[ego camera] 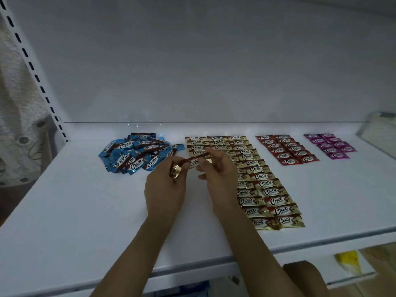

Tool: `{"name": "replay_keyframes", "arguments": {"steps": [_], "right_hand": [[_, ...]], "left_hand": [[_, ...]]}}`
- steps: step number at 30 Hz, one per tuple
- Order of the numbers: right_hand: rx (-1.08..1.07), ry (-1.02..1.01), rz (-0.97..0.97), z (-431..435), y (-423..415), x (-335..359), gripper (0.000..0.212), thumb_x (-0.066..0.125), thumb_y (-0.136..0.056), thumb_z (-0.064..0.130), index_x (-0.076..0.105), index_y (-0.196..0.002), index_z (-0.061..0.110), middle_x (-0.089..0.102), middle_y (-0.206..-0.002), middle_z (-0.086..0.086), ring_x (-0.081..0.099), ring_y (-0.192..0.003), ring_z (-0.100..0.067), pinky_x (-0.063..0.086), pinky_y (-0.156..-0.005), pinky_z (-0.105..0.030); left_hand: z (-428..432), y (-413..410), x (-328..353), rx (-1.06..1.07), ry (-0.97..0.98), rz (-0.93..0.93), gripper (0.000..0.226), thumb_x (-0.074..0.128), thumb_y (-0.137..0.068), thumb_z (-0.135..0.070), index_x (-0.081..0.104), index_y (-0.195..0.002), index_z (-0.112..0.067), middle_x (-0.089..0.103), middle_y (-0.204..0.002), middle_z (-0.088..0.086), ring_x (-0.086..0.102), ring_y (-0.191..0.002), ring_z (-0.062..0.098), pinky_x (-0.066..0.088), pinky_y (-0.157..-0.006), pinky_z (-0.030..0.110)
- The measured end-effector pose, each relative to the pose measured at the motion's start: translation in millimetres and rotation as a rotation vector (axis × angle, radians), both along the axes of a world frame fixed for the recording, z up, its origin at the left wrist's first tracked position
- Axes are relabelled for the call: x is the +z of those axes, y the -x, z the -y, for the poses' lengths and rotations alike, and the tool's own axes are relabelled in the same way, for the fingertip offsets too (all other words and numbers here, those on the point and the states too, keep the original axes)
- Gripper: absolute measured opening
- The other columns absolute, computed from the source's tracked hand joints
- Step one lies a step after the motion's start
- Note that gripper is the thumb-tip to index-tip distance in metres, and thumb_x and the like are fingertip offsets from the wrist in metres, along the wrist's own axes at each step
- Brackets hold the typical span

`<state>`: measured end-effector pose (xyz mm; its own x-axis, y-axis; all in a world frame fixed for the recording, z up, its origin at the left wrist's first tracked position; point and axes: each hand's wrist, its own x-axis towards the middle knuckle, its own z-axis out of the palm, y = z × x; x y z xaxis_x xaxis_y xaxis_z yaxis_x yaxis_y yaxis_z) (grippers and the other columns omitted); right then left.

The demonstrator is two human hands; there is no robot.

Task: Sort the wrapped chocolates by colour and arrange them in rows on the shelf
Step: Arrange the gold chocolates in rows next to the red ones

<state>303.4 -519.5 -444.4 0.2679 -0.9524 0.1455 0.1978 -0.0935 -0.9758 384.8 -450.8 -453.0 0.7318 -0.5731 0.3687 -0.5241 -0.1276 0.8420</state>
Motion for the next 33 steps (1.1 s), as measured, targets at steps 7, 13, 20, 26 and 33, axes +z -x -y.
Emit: {"name": "replay_keyframes", "arguments": {"steps": [7,13,20,26,33], "right_hand": [[-0.107,0.825,-0.682,-3.8,-1.4,-21.4,0.019,0.051,-0.082,0.013,0.067,-0.091,0.015,0.067,-0.089,0.0,0.059,-0.084,-0.018,0.048,-0.077,-0.03],[-0.025,0.854,-0.989,-4.8,-2.0,-25.3,0.04,0.032,-0.081,0.032,0.069,-0.084,0.015,0.067,-0.079,-0.003,0.063,-0.075,-0.024,0.048,-0.064,-0.034],[-0.077,0.855,-1.097,-7.0,0.3,-23.8,0.039,0.051,-0.084,0.03,0.064,-0.116,0.012,0.065,-0.118,-0.008,0.057,-0.113,-0.029,0.044,-0.095,-0.044],[-0.008,0.777,-1.073,-6.6,1.7,-21.2,0.035,0.056,-0.088,0.035,0.059,-0.118,0.016,0.063,-0.116,-0.005,0.053,-0.114,-0.026,0.038,-0.097,-0.038],[-0.043,0.771,-1.095,-5.9,-0.2,-23.1,0.046,0.051,-0.087,0.04,0.056,-0.127,0.017,0.053,-0.134,-0.006,0.043,-0.126,-0.03,0.033,-0.103,-0.043]], "left_hand": [[1.1,-0.2,1.6,0.077,-0.429,0.103,0.033,0.051,-0.096,-0.038,0.054,-0.129,-0.032,0.065,-0.118,0.0,0.062,-0.105,0.023,0.044,-0.081,0.031],[0.5,-4.9,-0.8,0.086,-0.161,-0.071,0.022,0.048,-0.099,-0.026,0.06,-0.118,-0.023,0.063,-0.107,-0.002,0.061,-0.099,0.023,0.039,-0.078,0.029],[3.8,-9.1,-6.3,0.004,-0.028,-0.131,0.011,0.051,-0.098,-0.03,0.06,-0.102,-0.025,0.056,-0.079,-0.019,0.052,-0.074,0.0,0.038,-0.066,0.023],[1.5,-8.1,-2.8,0.018,0.05,-0.163,0.007,0.053,-0.098,-0.025,0.059,-0.098,-0.027,0.058,-0.079,-0.018,0.054,-0.076,-0.002,0.038,-0.067,0.014],[1.4,-6.6,-4.0,-0.012,0.064,-0.144,0.007,0.053,-0.097,-0.025,0.059,-0.095,-0.028,0.059,-0.078,-0.016,0.054,-0.073,-0.001,0.04,-0.067,0.016]]}}
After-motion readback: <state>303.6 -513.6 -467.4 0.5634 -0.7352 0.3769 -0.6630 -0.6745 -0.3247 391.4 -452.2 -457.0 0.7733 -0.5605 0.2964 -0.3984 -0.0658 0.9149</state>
